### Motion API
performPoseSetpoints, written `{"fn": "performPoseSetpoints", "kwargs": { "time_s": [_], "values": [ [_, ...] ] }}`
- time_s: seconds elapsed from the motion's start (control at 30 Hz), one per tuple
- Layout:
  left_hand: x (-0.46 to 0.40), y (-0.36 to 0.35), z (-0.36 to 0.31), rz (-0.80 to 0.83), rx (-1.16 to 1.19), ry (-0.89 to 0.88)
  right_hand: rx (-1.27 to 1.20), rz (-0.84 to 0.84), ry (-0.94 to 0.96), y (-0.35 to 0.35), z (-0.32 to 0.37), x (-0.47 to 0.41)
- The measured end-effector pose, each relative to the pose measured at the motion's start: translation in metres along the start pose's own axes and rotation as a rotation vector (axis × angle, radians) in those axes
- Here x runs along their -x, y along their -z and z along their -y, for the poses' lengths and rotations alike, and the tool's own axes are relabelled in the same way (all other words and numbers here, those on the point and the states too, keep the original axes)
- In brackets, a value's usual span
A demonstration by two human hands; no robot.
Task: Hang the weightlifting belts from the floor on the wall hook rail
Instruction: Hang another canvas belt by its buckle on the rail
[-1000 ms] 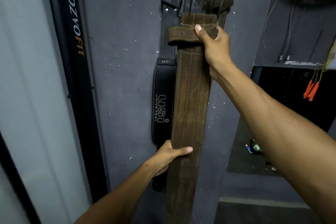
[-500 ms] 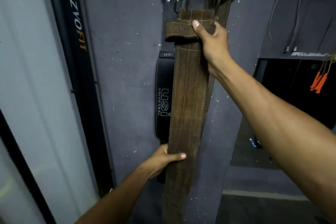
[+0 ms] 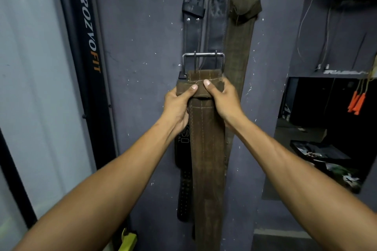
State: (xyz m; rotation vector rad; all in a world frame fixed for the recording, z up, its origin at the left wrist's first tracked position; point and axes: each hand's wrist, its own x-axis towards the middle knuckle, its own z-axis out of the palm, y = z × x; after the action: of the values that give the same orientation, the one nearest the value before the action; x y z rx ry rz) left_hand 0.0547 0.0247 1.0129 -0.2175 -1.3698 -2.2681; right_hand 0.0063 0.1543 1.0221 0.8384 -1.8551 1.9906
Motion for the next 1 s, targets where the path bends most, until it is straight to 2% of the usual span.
{"fn": "performPoseSetpoints", "kwargs": {
  "time_s": [0.13, 0.2, 0.3, 0.5, 0.63, 0.77, 1.0],
  "values": [
    [-0.002, -0.001, 0.003, 0.004, 0.037, -0.050, -0.151, 0.040, -0.019, 0.012, -0.008, 0.007],
    [-0.002, -0.005, 0.000, 0.027, 0.040, -0.079, -0.247, 0.132, -0.063, 0.020, -0.019, 0.021],
    [-0.005, -0.011, -0.005, 0.049, 0.049, -0.087, -0.182, 0.215, -0.194, 0.023, -0.048, 0.047],
    [-0.003, -0.009, 0.011, 0.032, 0.030, -0.049, -0.205, 0.048, -0.266, 0.016, -0.079, 0.079],
    [0.001, -0.006, 0.021, 0.024, 0.001, -0.025, -0.236, 0.189, -0.408, 0.026, -0.114, 0.110],
    [-0.011, -0.007, 0.005, 0.000, 0.011, -0.065, -0.068, 0.392, -0.540, 0.028, -0.156, 0.154],
    [-0.021, -0.001, 0.003, -0.004, 0.030, -0.071, 0.000, 0.352, -0.617, 0.023, -0.198, 0.180]
  ]
}}
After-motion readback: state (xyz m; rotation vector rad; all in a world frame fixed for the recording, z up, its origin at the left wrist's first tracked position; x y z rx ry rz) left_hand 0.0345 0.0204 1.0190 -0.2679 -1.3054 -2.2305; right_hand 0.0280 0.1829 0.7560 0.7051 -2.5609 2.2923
